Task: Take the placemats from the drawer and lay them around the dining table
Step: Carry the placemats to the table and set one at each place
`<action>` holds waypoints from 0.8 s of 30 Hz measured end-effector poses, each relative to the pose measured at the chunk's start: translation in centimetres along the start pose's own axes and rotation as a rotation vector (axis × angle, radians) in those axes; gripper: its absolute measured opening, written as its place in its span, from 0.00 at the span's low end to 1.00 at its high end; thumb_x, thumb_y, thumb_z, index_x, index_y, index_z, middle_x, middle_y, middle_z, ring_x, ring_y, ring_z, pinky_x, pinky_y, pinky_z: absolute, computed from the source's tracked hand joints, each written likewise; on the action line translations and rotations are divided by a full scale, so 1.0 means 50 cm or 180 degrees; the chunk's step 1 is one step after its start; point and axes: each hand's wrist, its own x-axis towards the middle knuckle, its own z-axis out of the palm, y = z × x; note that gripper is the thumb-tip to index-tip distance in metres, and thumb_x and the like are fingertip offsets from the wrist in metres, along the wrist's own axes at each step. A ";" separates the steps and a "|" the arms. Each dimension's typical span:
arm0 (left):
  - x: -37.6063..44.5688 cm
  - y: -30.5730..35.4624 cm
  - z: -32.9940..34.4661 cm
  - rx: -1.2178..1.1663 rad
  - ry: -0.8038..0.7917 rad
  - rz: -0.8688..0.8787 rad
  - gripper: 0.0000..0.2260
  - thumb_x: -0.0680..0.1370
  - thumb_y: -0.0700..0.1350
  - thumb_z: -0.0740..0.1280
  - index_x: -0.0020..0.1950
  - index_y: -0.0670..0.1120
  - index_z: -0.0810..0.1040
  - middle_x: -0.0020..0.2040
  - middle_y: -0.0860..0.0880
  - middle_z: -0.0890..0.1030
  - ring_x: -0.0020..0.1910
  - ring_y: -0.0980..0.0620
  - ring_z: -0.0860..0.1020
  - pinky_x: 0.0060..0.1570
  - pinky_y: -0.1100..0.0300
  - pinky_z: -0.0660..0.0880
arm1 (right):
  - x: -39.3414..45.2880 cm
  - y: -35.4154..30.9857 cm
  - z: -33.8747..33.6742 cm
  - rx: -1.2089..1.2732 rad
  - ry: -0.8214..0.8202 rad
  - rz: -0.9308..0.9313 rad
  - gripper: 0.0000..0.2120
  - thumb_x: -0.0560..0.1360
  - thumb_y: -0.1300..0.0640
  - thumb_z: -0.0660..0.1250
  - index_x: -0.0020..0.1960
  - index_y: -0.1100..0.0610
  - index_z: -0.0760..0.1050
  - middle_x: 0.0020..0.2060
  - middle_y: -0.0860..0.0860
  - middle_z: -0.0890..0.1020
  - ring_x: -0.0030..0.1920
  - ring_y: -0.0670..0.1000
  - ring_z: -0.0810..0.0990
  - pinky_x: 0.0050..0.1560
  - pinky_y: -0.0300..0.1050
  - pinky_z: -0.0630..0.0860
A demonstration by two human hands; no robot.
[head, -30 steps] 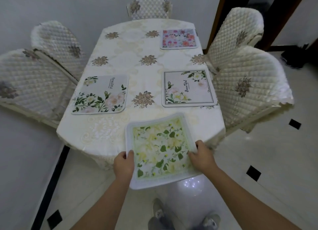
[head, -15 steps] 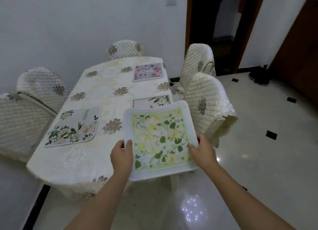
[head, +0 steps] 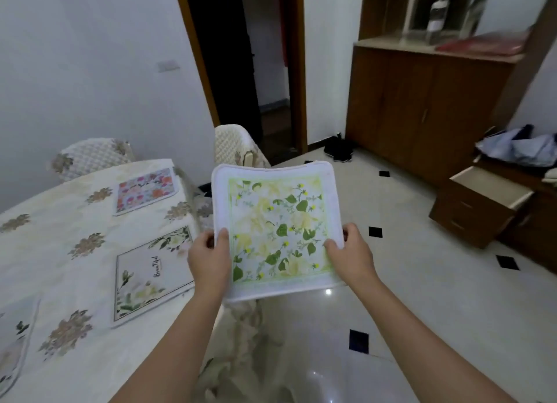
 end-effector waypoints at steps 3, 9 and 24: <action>0.022 0.024 0.087 -0.0125 -0.0228 0.0109 0.11 0.78 0.50 0.66 0.40 0.44 0.78 0.36 0.45 0.80 0.36 0.45 0.78 0.36 0.52 0.73 | 0.049 0.036 -0.059 -0.0041 0.0169 0.0122 0.10 0.76 0.54 0.66 0.54 0.55 0.70 0.43 0.47 0.77 0.41 0.50 0.76 0.37 0.43 0.67; 0.078 0.047 0.282 -0.0210 -0.0745 0.0345 0.08 0.78 0.49 0.66 0.42 0.47 0.78 0.37 0.49 0.81 0.38 0.48 0.79 0.39 0.53 0.75 | 0.174 0.111 -0.148 -0.0747 0.0512 0.0300 0.09 0.76 0.51 0.66 0.52 0.54 0.70 0.43 0.47 0.78 0.42 0.53 0.76 0.39 0.45 0.68; 0.249 0.184 0.707 0.0403 -0.1819 0.1196 0.04 0.77 0.47 0.67 0.49 0.48 0.73 0.38 0.55 0.78 0.36 0.56 0.77 0.30 0.60 0.69 | 0.497 0.229 -0.250 -0.1111 0.0730 0.1120 0.20 0.76 0.48 0.65 0.66 0.51 0.68 0.55 0.48 0.80 0.49 0.51 0.80 0.47 0.47 0.78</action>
